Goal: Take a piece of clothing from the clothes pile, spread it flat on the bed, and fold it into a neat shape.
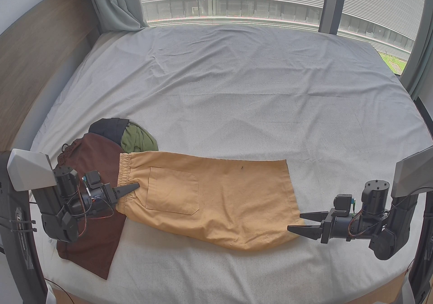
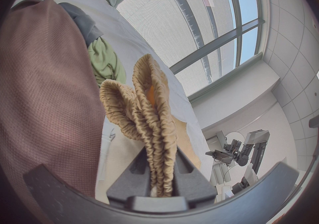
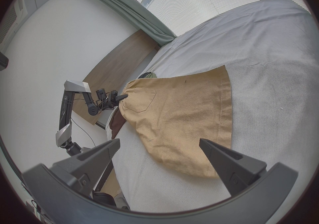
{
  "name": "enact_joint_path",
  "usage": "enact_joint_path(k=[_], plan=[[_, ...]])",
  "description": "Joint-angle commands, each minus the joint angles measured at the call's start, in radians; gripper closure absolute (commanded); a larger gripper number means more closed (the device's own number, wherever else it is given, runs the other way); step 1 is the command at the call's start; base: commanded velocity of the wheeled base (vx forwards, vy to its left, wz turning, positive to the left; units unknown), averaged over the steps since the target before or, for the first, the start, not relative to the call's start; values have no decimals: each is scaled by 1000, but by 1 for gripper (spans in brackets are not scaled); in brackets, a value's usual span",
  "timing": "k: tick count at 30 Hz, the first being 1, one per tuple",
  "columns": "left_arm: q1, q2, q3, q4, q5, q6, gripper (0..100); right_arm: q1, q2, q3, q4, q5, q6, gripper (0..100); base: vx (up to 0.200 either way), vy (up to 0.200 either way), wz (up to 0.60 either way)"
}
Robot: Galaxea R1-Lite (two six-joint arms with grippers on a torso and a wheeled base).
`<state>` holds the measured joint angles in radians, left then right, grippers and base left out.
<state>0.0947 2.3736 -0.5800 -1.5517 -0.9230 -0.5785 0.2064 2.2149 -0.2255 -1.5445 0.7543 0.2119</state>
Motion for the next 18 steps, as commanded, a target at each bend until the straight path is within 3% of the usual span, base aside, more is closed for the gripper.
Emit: enact_joint_path(k=[1, 8, 18], plan=[[-23, -45, 17, 1, 1, -6, 100, 4, -1, 2, 0, 0, 0, 0, 0, 0, 0], [-138, -103, 32, 1, 27, -6, 100, 18, -3, 5, 1, 0, 0, 0, 0, 0, 0], [-243, -117, -14, 1, 102, -50, 100, 25, -7, 8, 0, -1, 0, 0, 0, 0, 0]])
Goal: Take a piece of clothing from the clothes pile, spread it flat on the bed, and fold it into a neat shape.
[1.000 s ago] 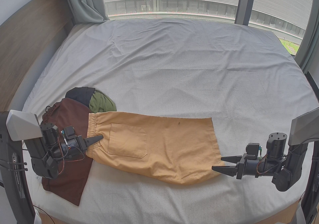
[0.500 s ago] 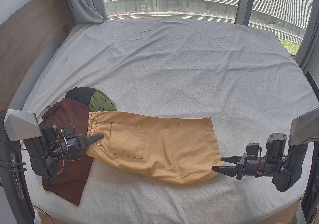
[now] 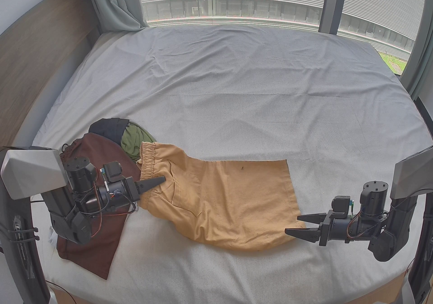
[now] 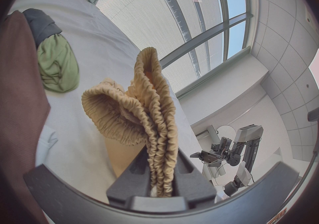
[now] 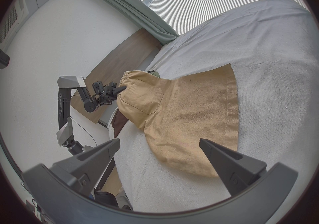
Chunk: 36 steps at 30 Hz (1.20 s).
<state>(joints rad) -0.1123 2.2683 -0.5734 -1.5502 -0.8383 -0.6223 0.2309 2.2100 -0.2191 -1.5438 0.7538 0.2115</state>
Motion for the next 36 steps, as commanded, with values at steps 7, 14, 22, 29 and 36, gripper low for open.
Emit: enact_joint_path(k=[7, 14, 22, 29, 36], plan=[[-76, -9, -43, -1, 28, -13, 100, 2, -6, 1, 1, -1, 0, 0, 0, 0, 0], [-116, -7, -59, 1, 28, -42, 100, 4, -7, 1, -1, -1, 0, 0, 0, 0, 0], [-161, 10, -95, 1, 30, -71, 100, 4, -33, 1, 1, -1, 2, 0, 0, 0, 0], [-201, 13, -112, -1, 34, -99, 100, 2, -35, -3, 1, -1, 5, 0, 0, 0, 0], [-227, 17, -143, 1, 67, -120, 100, -1, -44, -6, 1, -1, 5, 0, 0, 0, 0]])
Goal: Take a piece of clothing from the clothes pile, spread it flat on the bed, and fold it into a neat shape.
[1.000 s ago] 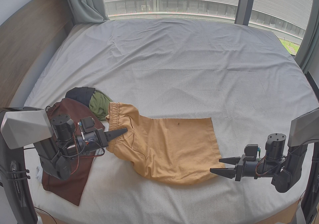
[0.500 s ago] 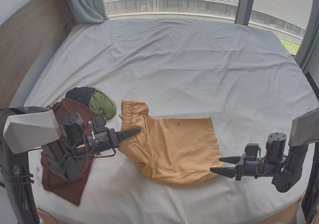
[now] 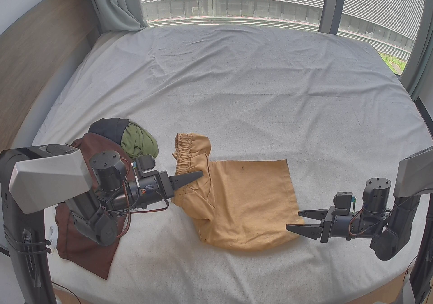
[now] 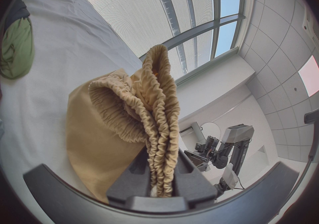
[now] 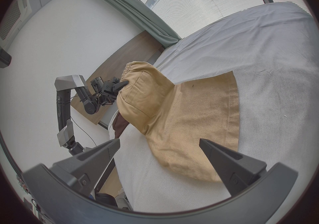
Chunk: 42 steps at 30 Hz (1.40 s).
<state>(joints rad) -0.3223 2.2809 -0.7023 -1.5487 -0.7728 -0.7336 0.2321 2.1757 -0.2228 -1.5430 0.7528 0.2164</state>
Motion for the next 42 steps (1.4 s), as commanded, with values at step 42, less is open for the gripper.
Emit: enact_joint_path(k=[42], plan=[[-262, 249, -249, 10, 95, -125, 100, -71, -86, -70, 0, -3, 87, 0, 0, 0, 0]])
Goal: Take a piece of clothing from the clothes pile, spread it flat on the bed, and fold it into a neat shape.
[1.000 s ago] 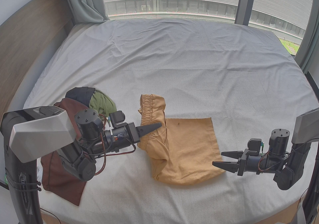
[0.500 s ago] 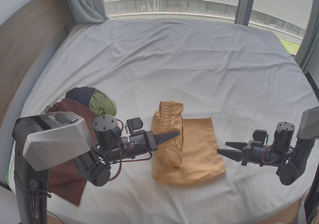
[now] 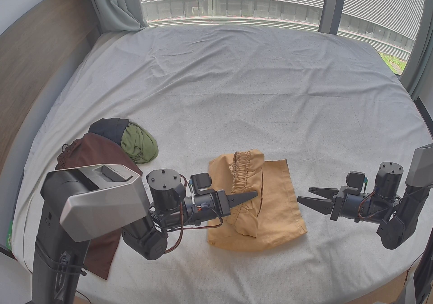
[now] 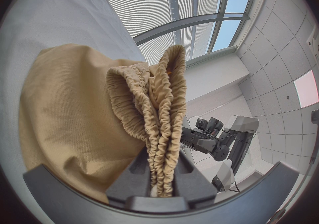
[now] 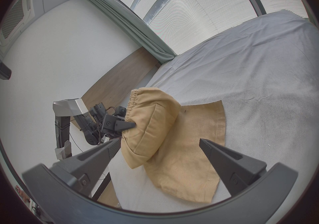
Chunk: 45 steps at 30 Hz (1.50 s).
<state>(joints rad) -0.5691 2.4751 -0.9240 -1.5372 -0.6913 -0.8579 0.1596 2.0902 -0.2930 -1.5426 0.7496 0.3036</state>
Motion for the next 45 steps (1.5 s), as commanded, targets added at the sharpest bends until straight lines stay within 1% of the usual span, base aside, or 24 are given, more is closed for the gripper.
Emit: enact_joint_path(k=[1, 5, 18, 19, 30, 37, 39, 40, 41, 42, 45], plan=[[-18, 64, -41, -1, 26, -1, 100, 1, -1, 0, -1, 1, 0, 0, 0, 0, 0], [-26, 85, -68, -1, 59, -1, 100, 1, -1, -3, -1, 1, 0, 0, 0, 0, 0], [-25, 96, -73, -1, 61, -1, 100, 5, 1, -5, -1, 1, 0, 0, 0, 0, 0], [-25, 96, -75, -1, 62, -3, 0, 5, 1, -5, -1, 1, 0, 0, 0, 0, 0], [-14, 90, -85, -7, 68, 0, 0, 8, 4, -2, -1, 1, -3, 0, 0, 0, 0], [14, 31, -15, -11, 73, 8, 0, 21, 11, 0, 1, -1, -1, 0, 0, 0, 0], [22, 18, -1, -11, 75, 14, 0, 31, 11, 0, 1, -1, -1, 0, 0, 0, 0], [35, -7, 21, -11, 73, 26, 0, 55, 19, 3, 1, -3, -1, 0, 0, 0, 0], [35, -7, 21, -11, 73, 26, 0, 55, 19, 3, 1, -3, -1, 0, 0, 0, 0], [51, -36, 48, -9, 72, 45, 0, 84, 44, 8, 1, -15, 0, 0, 0, 0, 0], [75, -68, 79, -9, 68, 65, 0, 109, 80, 5, -2, -45, -1, 0, 0, 0, 0]])
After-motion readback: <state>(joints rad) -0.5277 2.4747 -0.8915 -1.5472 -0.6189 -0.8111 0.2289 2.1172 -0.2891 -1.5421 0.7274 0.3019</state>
